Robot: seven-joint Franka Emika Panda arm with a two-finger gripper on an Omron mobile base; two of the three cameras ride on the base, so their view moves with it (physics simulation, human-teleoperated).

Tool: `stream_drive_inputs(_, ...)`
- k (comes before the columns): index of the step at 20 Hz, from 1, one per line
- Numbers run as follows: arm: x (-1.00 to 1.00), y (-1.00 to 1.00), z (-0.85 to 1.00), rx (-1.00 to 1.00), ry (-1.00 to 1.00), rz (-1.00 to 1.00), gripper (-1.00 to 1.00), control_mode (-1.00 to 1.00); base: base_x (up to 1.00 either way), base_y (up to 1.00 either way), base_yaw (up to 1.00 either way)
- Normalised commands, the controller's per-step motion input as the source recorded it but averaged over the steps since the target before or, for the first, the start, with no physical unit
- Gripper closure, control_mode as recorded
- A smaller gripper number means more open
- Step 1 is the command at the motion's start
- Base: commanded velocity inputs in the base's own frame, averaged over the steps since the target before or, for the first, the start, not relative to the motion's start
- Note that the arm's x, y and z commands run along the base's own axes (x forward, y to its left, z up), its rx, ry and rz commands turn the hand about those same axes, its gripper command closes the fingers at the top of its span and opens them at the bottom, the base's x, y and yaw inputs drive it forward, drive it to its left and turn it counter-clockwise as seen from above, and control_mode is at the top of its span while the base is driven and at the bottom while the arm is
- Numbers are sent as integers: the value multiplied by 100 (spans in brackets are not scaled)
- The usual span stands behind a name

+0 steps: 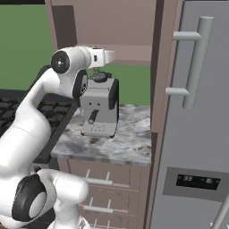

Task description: Get the candle and the liquor from the cabinet and move them to the dining counter.

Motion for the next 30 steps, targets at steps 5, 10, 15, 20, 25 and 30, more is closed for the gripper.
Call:
stream_drive_inputs(5, -61, -1, 0, 4, 0, -13, 100, -100, 0, 0, 0)
stream_drive_inputs(10, -60, 0, 0, 5, 0, -3, 100, -100, 0, 0, 0)
stream_drive_inputs(15, -63, 0, 0, 4, 1, 0, 100, -100, 0, 0, 0)
stream_drive_inputs(20, -49, 6, 1, 1, 10, 0, 100, -100, 0, 0, 0)
stream_drive_inputs(25, -47, 13, 0, 0, 11, 1, 100, -100, 0, 0, 0)
stream_drive_inputs(30, -35, 4, 0, 0, 6, 8, 100, -100, 0, 0, 0)
